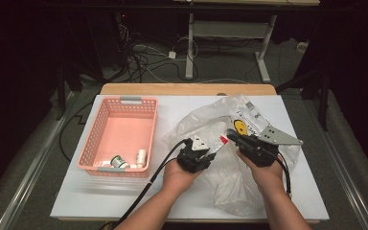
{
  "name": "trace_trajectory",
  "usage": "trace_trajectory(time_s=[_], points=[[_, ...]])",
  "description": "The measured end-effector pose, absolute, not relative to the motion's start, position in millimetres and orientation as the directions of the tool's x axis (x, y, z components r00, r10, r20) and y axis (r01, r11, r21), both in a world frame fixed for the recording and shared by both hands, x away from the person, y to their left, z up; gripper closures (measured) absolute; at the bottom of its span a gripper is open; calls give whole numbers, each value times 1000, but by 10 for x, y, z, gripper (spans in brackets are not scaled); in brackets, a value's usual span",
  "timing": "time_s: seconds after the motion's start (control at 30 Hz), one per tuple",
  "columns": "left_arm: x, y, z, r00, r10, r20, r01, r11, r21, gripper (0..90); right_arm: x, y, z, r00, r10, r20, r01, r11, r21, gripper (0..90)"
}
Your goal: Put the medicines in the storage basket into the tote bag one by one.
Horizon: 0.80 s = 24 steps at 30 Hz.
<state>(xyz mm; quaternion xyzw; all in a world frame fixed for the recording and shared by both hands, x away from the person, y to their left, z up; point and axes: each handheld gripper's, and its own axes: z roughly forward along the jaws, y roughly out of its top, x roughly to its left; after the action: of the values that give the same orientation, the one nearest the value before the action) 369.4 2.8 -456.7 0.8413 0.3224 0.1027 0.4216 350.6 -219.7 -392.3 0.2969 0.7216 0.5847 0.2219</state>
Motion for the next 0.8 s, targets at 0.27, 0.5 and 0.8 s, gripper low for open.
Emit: trace_trajectory(time_s=[0.27, 0.5, 0.8], points=[[3800, -150, -4603, 769, 634, -77, 448, -450, 773, 675, 3513, -2195, -3906, -730, 683, 29, 166, 136, 977, 900], [3893, -283, -4651, 763, 642, -69, 448, -449, 773, 675, 3520, -2219, -3903, -725, 688, 34, 168, 129, 977, 900], [3986, -389, -4695, 759, 645, -86, 460, -439, 772, 673, 3532, -2248, -3911, -721, 692, 40, 173, 123, 977, 900]])
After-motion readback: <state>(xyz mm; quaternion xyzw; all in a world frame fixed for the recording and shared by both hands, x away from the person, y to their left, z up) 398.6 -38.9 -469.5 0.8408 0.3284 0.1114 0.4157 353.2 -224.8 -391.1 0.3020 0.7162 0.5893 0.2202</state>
